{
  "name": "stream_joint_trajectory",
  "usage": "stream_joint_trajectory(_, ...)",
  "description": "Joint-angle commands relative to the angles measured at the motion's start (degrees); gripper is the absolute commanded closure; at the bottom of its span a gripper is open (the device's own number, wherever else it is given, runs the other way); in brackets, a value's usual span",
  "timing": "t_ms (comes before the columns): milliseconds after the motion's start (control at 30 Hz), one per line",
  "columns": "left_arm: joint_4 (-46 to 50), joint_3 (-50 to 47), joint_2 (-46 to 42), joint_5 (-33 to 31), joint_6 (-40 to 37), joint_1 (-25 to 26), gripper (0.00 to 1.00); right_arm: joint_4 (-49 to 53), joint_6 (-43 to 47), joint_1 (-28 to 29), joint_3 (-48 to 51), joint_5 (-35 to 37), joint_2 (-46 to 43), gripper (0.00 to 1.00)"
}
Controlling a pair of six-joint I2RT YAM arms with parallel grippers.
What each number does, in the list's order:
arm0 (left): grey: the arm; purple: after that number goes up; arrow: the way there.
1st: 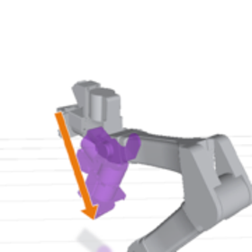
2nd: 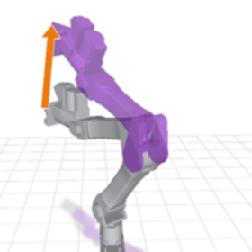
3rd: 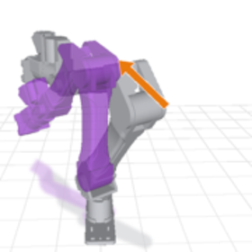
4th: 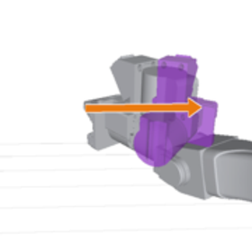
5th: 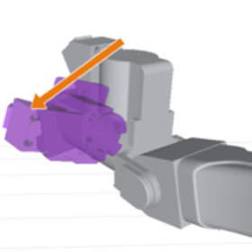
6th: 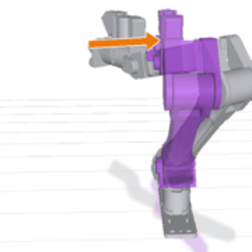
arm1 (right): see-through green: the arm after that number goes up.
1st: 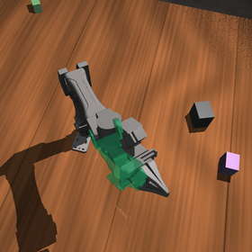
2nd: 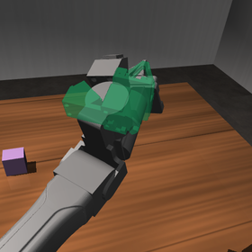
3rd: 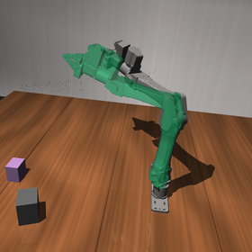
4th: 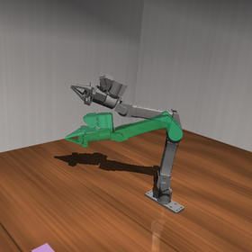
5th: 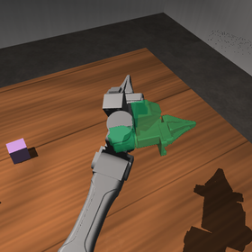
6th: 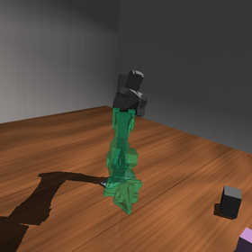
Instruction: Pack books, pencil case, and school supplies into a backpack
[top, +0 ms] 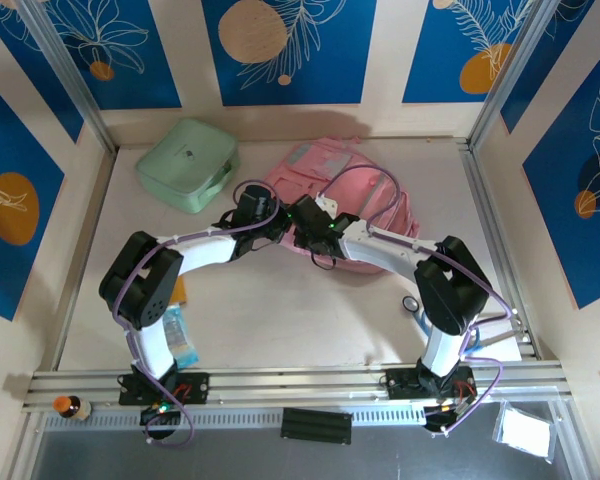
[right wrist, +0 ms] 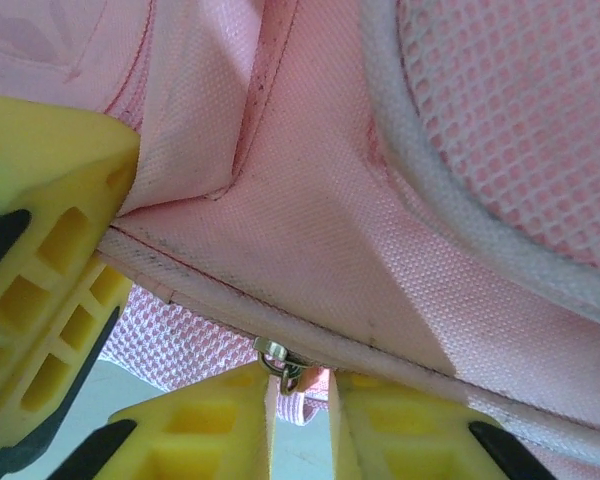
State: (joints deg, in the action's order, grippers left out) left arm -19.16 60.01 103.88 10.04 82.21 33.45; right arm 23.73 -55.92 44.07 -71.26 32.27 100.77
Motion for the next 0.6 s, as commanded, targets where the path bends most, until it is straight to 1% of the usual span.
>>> stream_joint_trajectory(0, -3.44, 0.79, -1.23, 6.57, -0.34, 1.74, 0.93, 0.27, 1.45, -1.22, -1.25, 4.37, 0.46, 0.84)
stream_joint_trajectory(100, -3.13, 0.74, -1.17, 6.57, -0.73, 1.37, 0.94, 0.40, 4.93, -1.44, -0.53, 4.17, -1.04, 0.89)
stream_joint_trajectory(167, -2.74, 0.97, -1.13, 6.48, -1.17, 1.04, 0.94, -0.34, 8.02, -1.91, 0.92, 2.71, -2.74, 0.91)
stream_joint_trajectory(300, -1.63, 1.67, -0.88, 6.48, -2.59, 0.56, 0.96, -0.37, 12.87, -4.24, 3.46, -3.83, -6.52, 0.92)
stream_joint_trajectory(433, -0.76, 2.72, -0.28, 6.82, -3.71, 0.30, 0.97, 2.95, 14.60, -7.24, 4.07, -12.16, -8.50, 0.95)
stream_joint_trajectory(500, -0.45, 3.17, 0.15, 7.07, -4.15, 0.21, 0.98, 5.10, 15.74, -8.17, 3.81, -14.86, -8.67, 0.96)
stream_joint_trajectory(567, -0.35, 3.43, 0.45, 7.25, -4.34, 0.04, 1.00, 7.85, 16.72, -8.57, 3.35, -15.61, -8.41, 0.96)
